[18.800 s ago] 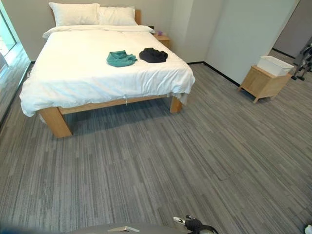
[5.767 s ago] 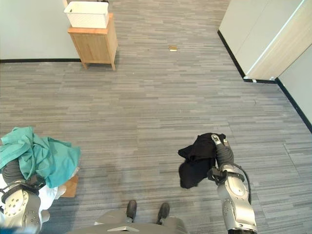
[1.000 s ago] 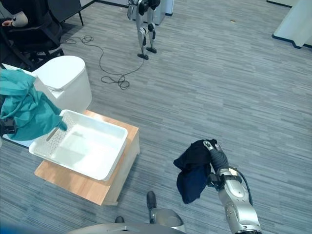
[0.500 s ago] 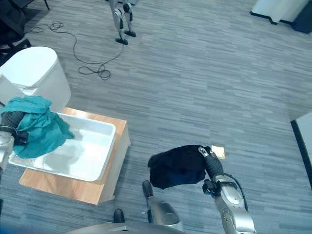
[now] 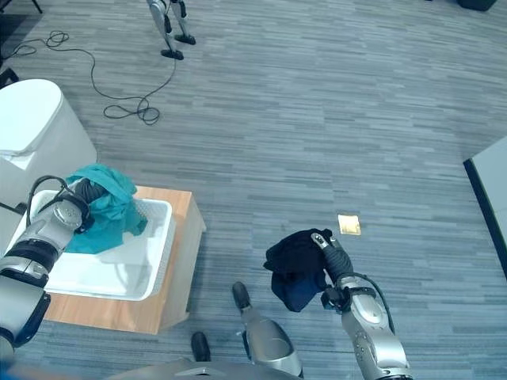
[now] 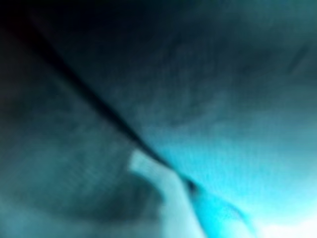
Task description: Pick up bed clothes into laundry basket.
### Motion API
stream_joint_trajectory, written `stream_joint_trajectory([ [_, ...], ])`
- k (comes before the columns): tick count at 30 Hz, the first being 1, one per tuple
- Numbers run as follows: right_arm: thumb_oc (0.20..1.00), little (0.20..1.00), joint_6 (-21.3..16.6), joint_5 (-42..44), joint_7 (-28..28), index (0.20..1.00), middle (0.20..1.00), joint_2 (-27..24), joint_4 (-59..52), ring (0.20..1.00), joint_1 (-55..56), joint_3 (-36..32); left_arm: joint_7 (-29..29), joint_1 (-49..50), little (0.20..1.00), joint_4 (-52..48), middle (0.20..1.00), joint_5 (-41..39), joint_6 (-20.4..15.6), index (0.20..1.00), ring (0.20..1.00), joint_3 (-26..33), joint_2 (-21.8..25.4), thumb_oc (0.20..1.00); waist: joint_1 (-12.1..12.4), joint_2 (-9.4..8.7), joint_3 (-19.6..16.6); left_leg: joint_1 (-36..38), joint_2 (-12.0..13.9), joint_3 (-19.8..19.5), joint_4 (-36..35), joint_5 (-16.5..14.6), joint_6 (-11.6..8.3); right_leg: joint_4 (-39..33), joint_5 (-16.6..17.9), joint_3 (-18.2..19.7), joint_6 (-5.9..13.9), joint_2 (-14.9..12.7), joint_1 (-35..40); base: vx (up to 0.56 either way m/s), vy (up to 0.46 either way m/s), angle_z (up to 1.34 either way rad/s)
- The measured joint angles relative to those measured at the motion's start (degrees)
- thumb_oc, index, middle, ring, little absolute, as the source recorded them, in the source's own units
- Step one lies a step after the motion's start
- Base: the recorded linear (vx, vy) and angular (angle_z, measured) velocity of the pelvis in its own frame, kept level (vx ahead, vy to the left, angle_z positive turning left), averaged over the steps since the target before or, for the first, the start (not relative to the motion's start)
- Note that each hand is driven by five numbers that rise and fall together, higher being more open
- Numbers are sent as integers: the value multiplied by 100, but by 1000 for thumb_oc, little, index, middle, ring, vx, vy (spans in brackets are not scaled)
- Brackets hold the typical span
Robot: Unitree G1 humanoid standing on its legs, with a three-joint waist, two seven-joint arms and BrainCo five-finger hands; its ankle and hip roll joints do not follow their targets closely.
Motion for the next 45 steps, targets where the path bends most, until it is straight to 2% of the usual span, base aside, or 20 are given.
stream_joint_trajectory([
  [4,200,200,-2,-2,5,200,200,-18,86,200,88,-5,-30,8,200,25,200,373,10,200,200,-14,-118,200,12,40,24,-1,-4,-3,0,7,9,1,14,0,-15,-2,3,0,0,0],
  [8,200,200,-3,-28,4,200,200,-18,86,200,80,-4,-130,8,200,17,200,410,12,200,200,-60,-119,200,25,51,30,-1,-7,-7,-1,10,13,1,29,-1,-35,-6,5,0,0,0],
  [16,200,200,-3,-156,12,200,200,-26,88,200,53,-3,-363,150,200,-450,200,866,24,200,200,-126,-100,200,183,96,59,-12,-12,-114,-2,21,27,1,69,-88,-90,-45,45,-6,-10,7],
  [23,200,200,-3,-219,25,200,200,-31,89,200,-25,-11,-552,501,200,-915,200,867,78,200,200,-120,-74,200,216,128,80,-24,-33,-289,-1,43,57,0,31,-243,-42,-111,84,-13,-8,11],
  [33,200,200,-3,-279,35,200,200,-38,89,200,-3,-7,-574,589,200,-897,200,868,86,200,200,-123,-93,200,222,76,114,-90,-83,-350,-1,66,86,-1,8,-310,-11,-176,71,-6,-1,4],
  [34,200,200,-3,-334,39,200,200,-38,89,200,10,-7,-574,589,300,-892,300,868,81,300,300,-124,-97,300,212,72,116,-90,-88,-346,-1,66,86,0,33,-305,-43,-179,71,0,0,0],
  [35,200,200,-3,-346,42,200,200,-38,89,200,19,-5,-574,588,686,-887,686,868,81,686,686,-124,-103,686,211,72,116,-89,-91,-344,-1,66,86,0,33,-303,-44,-182,71,0,0,0],
  [36,200,200,-3,-348,44,200,200,-38,89,200,23,-2,-572,587,1000,-875,1000,868,79,1000,1000,-123,-106,1000,209,72,116,-88,-93,-343,-1,66,86,0,34,-302,-45,-184,71,0,0,0],
  [45,200,200,-3,-399,47,200,200,-43,86,200,-32,-1,-552,590,1000,-855,1000,807,76,1000,1000,-70,-117,1000,233,72,115,-46,-110,-344,-1,72,94,1,35,-301,-45,-202,91,0,0,0],
])
